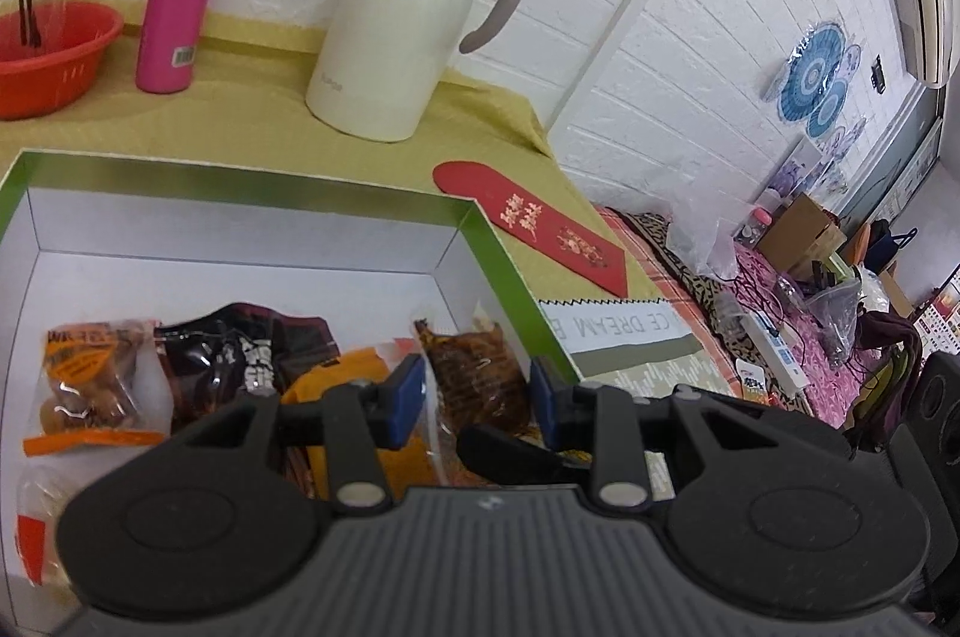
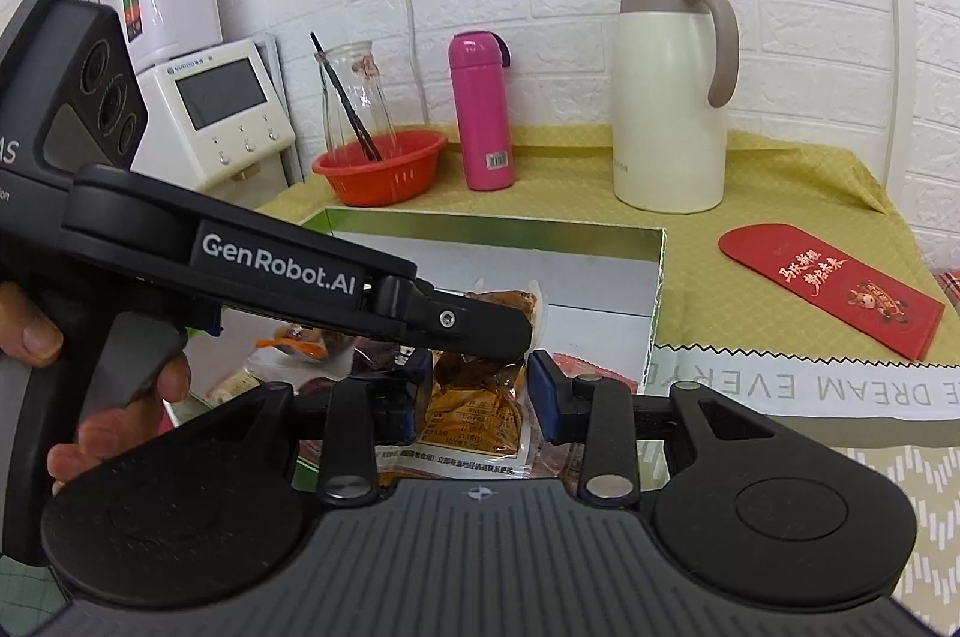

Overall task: Organize snacks
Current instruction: 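Carry the brown meat packet into the green box and open the left tool, then move the right tool to the red sausage packet while the left tool moves to the yolk packet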

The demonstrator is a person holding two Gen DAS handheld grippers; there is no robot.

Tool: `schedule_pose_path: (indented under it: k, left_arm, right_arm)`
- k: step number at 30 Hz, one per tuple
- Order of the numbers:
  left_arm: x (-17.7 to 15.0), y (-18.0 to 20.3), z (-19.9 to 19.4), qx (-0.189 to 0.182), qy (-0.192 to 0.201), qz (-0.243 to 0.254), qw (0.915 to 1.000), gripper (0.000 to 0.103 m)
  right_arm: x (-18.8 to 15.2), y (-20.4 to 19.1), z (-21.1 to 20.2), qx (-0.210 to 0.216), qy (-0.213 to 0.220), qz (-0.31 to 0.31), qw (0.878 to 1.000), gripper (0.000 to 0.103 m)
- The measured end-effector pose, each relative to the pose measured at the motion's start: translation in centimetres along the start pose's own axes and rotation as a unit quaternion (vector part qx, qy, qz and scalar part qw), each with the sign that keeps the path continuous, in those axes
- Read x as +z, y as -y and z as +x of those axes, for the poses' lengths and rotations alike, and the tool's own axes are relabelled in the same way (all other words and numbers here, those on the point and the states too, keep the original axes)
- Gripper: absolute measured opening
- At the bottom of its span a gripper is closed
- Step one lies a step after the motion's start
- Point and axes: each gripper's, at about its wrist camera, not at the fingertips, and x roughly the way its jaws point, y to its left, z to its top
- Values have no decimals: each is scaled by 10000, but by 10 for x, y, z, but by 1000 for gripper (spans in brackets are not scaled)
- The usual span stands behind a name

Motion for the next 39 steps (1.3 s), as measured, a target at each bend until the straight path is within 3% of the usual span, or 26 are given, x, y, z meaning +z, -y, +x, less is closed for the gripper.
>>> schedule_pose_path:
  k: [3, 4, 5, 6, 7, 8, 10, 12, 14, 29, 35, 39]
  left_arm:
    - [0, -5, 6, 40, -16, 11, 10000, 37]
    - [-1, -5, 6, 59, 22, -20, 10000, 58]
    - [-2, -4, 3, 121, 148, -33, 9998, 70]
    - [-3, -2, 0, 198, 292, 32, 9994, 70]
    - [-4, 2, -3, 339, 424, 195, 9983, 73]
    - [-5, 6, -6, 495, 482, 317, 9971, 77]
    - [-4, 12, -8, 992, 478, 429, 9930, 79]
    - [-4, 13, -10, 1185, 486, 430, 9908, 80]
    - [-5, 13, -16, 1345, 565, 390, 9885, 94]
    - [-24, 52, -93, 1454, 1011, 714, 9816, 94]
    - [-49, 75, -143, 1330, 1423, 1059, 9751, 94]
    - [-70, 80, -171, 1232, 1320, 926, 9792, 94]
  right_arm:
    - [-3, 1, 7, -14, -33, -141, 9999, 66]
    - [-3, 1, 9, -5, -41, -199, 9998, 69]
    - [-4, 1, 10, -18, -53, -239, 9997, 69]
    - [-5, 1, 11, -15, -40, -293, 9996, 77]
    - [-6, 0, 11, -18, -21, -341, 9994, 97]
    - [-8, 0, 10, -46, 22, -372, 9993, 103]
    - [-9, -1, 6, -24, 114, -385, 9992, 103]
    - [-10, -3, 3, 25, 160, -408, 9990, 103]
    - [-10, -7, 0, -59, 150, -464, 9988, 103]
    - [-9, -45, -59, -109, 361, -849, 9957, 103]
    - [-17, -66, -98, -142, 352, -1124, 9929, 103]
    - [-30, -70, -136, -293, 415, -1074, 9929, 103]
